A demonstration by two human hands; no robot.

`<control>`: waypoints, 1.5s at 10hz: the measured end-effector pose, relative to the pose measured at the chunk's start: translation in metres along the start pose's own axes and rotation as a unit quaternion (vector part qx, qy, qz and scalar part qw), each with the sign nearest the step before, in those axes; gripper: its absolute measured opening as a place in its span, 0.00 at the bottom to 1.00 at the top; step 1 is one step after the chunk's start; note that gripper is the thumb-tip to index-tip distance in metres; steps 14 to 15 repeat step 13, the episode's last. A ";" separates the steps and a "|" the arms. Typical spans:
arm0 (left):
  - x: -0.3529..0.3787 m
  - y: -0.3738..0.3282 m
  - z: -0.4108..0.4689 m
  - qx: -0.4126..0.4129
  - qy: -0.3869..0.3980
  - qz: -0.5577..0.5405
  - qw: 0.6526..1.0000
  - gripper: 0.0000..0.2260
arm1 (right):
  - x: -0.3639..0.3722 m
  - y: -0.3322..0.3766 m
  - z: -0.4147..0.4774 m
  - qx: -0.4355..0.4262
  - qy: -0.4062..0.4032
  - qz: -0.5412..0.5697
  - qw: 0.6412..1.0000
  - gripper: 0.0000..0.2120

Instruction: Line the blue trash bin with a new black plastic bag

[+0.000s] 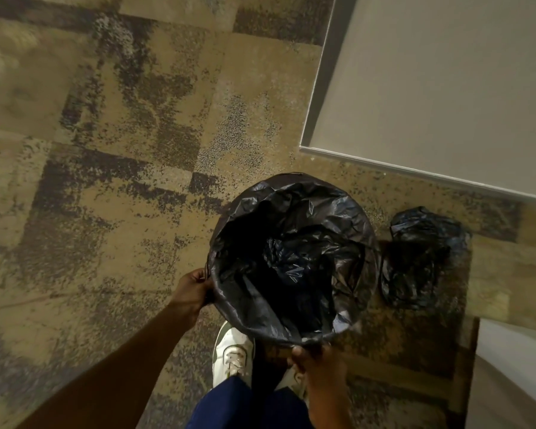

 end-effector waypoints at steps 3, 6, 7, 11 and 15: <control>0.011 -0.023 0.010 0.006 -0.063 0.053 0.997 0.08 | -0.035 0.000 -0.009 -0.046 -0.080 -0.055 0.994 0.08; 0.064 -0.110 -0.059 0.452 -0.102 0.634 0.619 0.39 | -0.060 0.108 -0.070 -0.349 -0.421 -0.347 0.762 0.37; 0.091 -0.096 -0.059 0.471 -0.029 0.693 0.546 0.40 | -0.034 0.139 -0.051 -0.365 -0.380 -0.472 0.706 0.37; 0.097 -0.107 -0.048 0.402 0.030 0.751 0.523 0.35 | -0.029 0.157 -0.023 -0.335 -0.330 -0.586 0.659 0.31; 0.126 -0.183 -0.086 0.432 0.009 0.726 0.535 0.35 | -0.046 0.196 -0.081 -0.389 -0.334 -0.572 0.640 0.33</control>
Point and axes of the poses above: each hand's wrist, its own z-axis towards the middle knuckle, its own x-axis out of the palm, y = z × x, the point moved 6 cm from there along z, towards the middle knuckle, and after that the axes turned 10 degrees about x, right-handed, at the moved point
